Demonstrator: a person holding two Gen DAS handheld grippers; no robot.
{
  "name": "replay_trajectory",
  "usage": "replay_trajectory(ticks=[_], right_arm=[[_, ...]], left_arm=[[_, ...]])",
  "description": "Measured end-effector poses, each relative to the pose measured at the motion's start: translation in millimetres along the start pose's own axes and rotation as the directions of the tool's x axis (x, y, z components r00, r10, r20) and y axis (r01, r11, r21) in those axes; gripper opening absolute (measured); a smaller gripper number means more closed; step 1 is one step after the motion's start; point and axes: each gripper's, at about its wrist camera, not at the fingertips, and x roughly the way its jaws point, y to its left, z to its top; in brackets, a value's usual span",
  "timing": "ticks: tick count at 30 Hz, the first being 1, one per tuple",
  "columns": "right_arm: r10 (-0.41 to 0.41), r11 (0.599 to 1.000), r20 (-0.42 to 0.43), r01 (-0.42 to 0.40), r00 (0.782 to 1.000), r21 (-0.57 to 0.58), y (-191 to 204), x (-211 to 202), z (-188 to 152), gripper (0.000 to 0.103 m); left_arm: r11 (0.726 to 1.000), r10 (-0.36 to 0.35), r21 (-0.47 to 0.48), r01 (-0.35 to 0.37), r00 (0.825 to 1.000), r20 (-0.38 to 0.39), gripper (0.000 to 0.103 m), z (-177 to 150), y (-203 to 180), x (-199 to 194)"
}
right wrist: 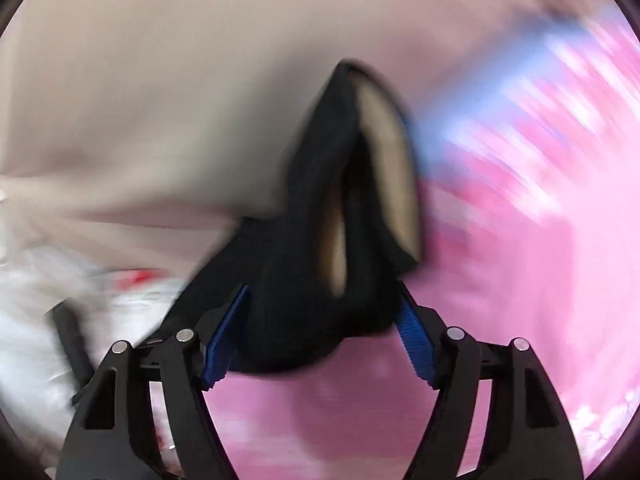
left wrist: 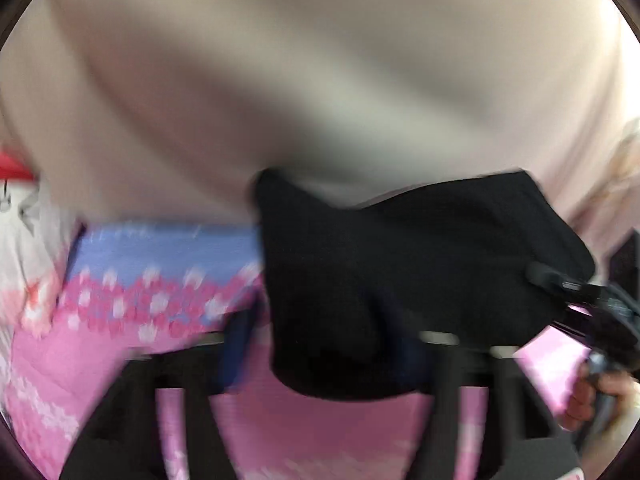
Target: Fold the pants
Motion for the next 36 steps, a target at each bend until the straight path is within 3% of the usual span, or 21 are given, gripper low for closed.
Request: replay_trajectory(ticks=[1,2,3,4,5,7,9,13,15,17,18,19,20,22,25,26,28,29,32,34,36], right_arm=[[-0.026,0.998,0.004,0.026,1.0,0.051,-19.7,-2.6,-8.7,0.059],[-0.001,0.998,0.048,-0.002,0.999,0.069,-29.5,-17.0,-17.8,0.059],[-0.007,0.998,0.076,0.003,0.997,0.056,-30.5,-29.3,-23.4,0.059],[-0.021,1.0,0.094,0.02,0.995,0.019,-26.8,-41.8,-28.9,0.059],[-0.03,0.999,0.105,0.034,0.994,-0.042,-15.6,-53.3,-32.3,0.059],[-0.019,0.992,0.117,0.033,0.993,-0.122,10.6,-58.8,-31.0,0.059],[0.018,0.974,0.121,0.01,0.992,-0.228,51.2,-52.1,-18.8,0.059],[0.081,0.93,0.167,-0.014,0.983,-0.367,102.3,-14.9,11.2,0.059],[0.073,0.912,0.183,0.008,0.98,-0.409,110.0,0.6,16.5,0.059],[-0.011,0.906,0.161,0.077,0.987,-0.416,95.8,26.1,24.0,0.057],[-0.112,0.908,0.12,0.151,0.986,-0.392,76.2,47.7,29.4,0.055],[-0.126,0.913,0.115,0.16,0.985,-0.376,60.9,54.8,31.8,0.04],[-0.112,0.914,0.14,0.157,0.984,-0.375,59.6,47.9,35.3,0.035],[-0.102,0.935,0.121,0.137,0.987,-0.326,69.5,36.9,44.2,0.037],[0.013,0.937,0.201,0.058,0.979,-0.345,88.0,7.7,43.5,0.037],[0.001,0.928,0.207,0.076,0.978,-0.365,88.4,9.8,42.9,0.037],[-0.144,0.913,0.102,0.172,0.984,-0.37,68.1,45.4,44.1,0.037],[-0.148,0.912,0.086,0.17,0.985,-0.374,59.6,53.5,43.0,0.037],[-0.195,0.896,0.114,0.224,0.974,-0.384,84.9,36.6,46.9,0.036],[-0.15,0.904,0.15,0.197,0.977,-0.38,102.5,12.8,42.5,0.039],[-0.165,0.889,0.204,0.235,0.965,-0.393,118.0,-13.7,29.7,0.041]], left_arm=[[0.998,0.068,0.002,-0.068,0.996,-0.053,0.07,-18.3,6.7,36.0],[0.986,0.167,0.04,-0.163,0.973,-0.157,0.062,-43.2,15.2,78.1],[0.978,0.206,0.053,-0.199,0.953,-0.222,0.044,-60.1,23.3,98.9],[0.977,0.213,0.041,-0.21,0.938,-0.272,0.039,-74.8,34.0,109.9],[0.978,0.19,-0.021,-0.206,0.936,-0.296,0.04,-86.7,49.2,107.9],[0.973,0.142,-0.138,-0.187,0.949,-0.283,0.04,-96.9,71.8,88.2],[0.965,0.166,-0.156,-0.213,0.949,-0.267,0.041,-91.1,75.4,73.2],[0.974,0.205,-0.056,-0.22,0.958,-0.203,0.048,-56.7,38.1,55.0],[0.981,0.19,-0.003,-0.194,0.966,-0.173,0.058,-41.1,16.3,62.7],[0.976,0.217,0.061,-0.21,0.963,-0.161,0.058,-31.8,-5.4,82.0],[0.972,0.23,0.084,-0.219,0.958,-0.168,0.058,-30.9,-11.1,92.4],[0.966,0.254,0.106,-0.237,0.946,-0.2,0.058,-34.2,-14.5,110.8],[0.964,0.262,0.117,-0.24,0.938,-0.229,0.058,-37.3,-14.8,123.6],[0.965,0.259,0.109,-0.238,0.923,-0.283,0.06,-46.9,-11.2,144.7],[0.96,0.276,0.12,-0.253,0.927,-0.255,0.061,-46.7,-12.1,141.8],[0.957,0.285,0.13,-0.259,0.925,-0.252,0.061,-47.9,-13.8,142.5],[0.953,0.297,0.137,-0.27,0.923,-0.247,0.061,-49.0,-15.4,141.6],[0.952,0.301,0.141,-0.273,0.921,-0.246,0.061,-49.6,-15.2,143.9],[0.95,0.307,0.145,-0.277,0.918,-0.253,0.06,-48.9,-17.7,143.4],[0.949,0.31,0.15,-0.279,0.915,-0.257,0.06,-47.1,-19.1,140.5],[0.949,0.309,0.149,-0.278,0.914,-0.262,0.06,-45.7,-19.1,137.4]])
